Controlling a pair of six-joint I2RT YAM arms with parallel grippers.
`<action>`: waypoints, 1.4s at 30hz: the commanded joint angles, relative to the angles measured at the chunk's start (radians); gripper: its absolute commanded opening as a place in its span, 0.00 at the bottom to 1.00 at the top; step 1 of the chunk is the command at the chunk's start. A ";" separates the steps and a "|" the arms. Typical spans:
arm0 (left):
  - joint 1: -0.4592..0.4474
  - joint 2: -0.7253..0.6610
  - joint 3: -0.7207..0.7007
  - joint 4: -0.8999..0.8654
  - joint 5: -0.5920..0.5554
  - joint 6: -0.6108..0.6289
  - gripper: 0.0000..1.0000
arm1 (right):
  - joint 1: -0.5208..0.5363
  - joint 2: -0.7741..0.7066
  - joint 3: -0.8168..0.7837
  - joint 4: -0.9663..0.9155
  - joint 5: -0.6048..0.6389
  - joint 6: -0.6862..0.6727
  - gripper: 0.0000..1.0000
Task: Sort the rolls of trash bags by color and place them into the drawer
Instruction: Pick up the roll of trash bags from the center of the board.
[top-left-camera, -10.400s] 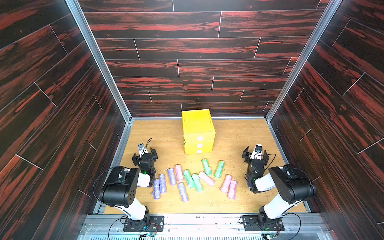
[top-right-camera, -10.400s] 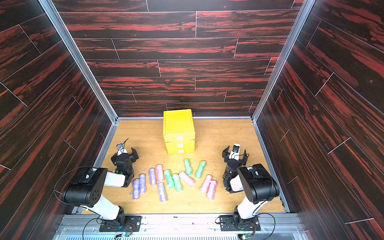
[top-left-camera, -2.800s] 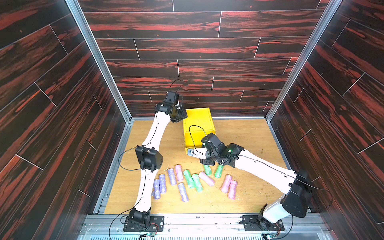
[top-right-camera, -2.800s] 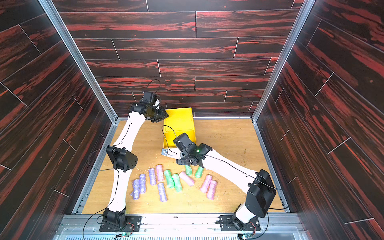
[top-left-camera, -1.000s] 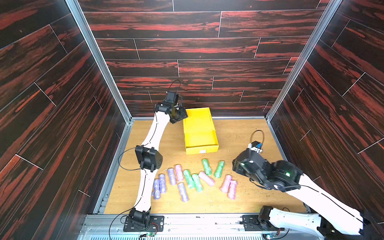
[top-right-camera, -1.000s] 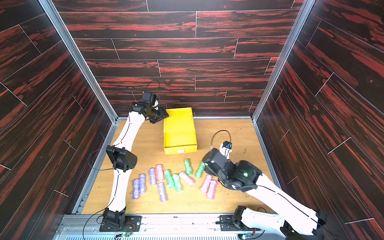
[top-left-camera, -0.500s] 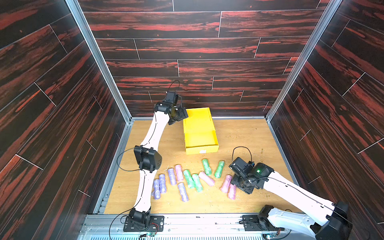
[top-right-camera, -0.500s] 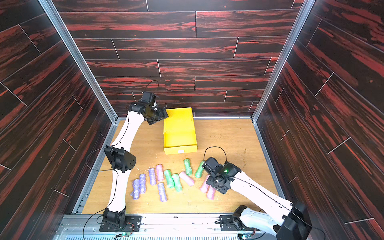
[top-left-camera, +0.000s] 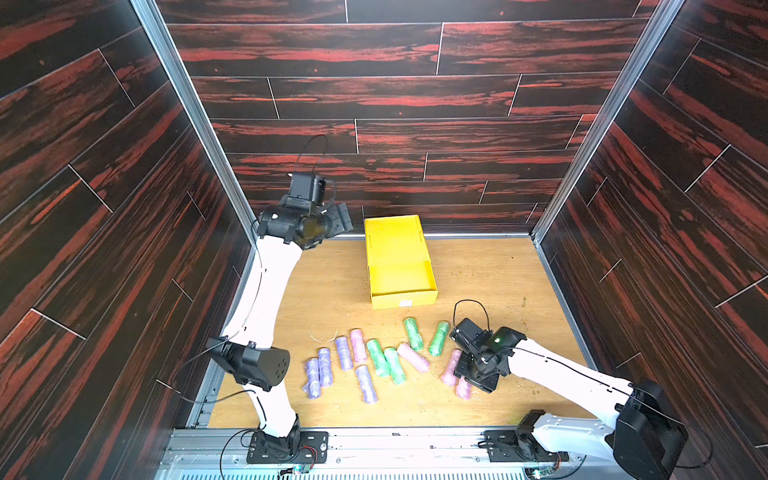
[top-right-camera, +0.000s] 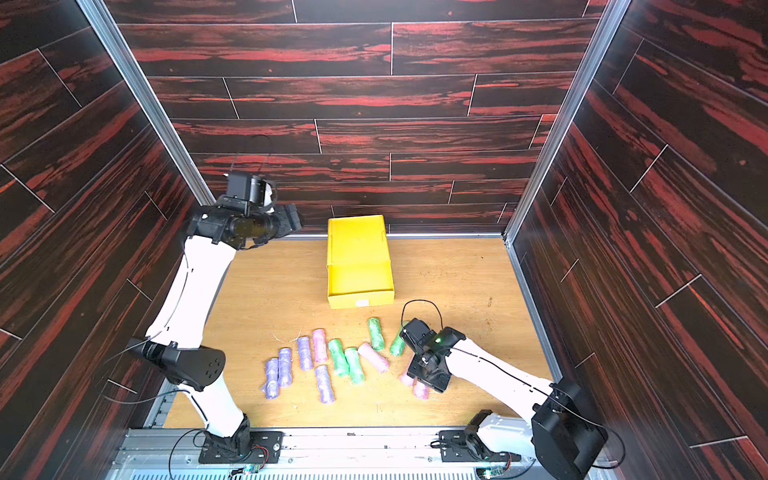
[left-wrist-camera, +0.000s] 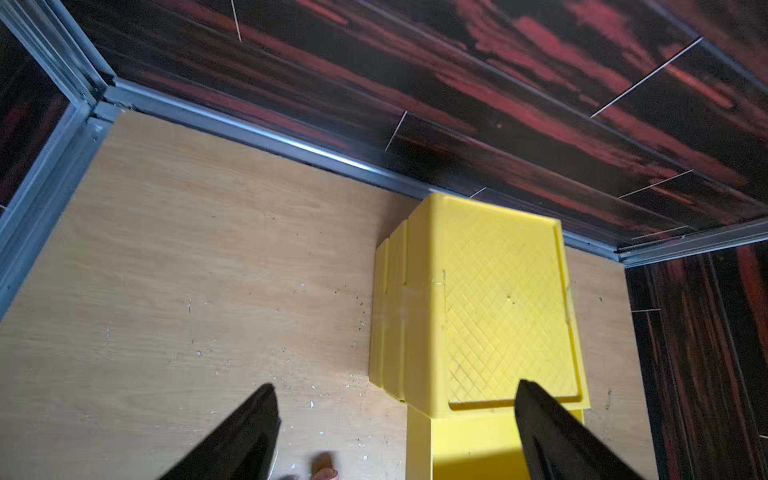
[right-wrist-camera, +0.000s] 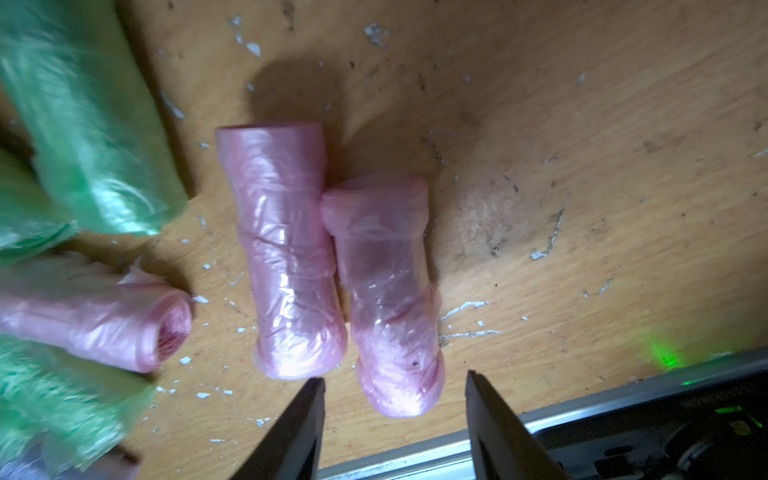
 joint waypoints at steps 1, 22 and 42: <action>0.013 0.097 0.021 -0.016 0.008 0.019 0.92 | -0.005 -0.016 -0.029 -0.025 -0.009 -0.010 0.60; 0.023 -0.235 -0.504 0.130 -0.033 0.061 0.92 | -0.060 0.109 -0.125 0.121 -0.045 -0.106 0.37; 0.073 -0.305 -0.722 0.206 -0.100 0.080 0.92 | -0.060 0.072 0.756 -0.402 0.235 -0.233 0.25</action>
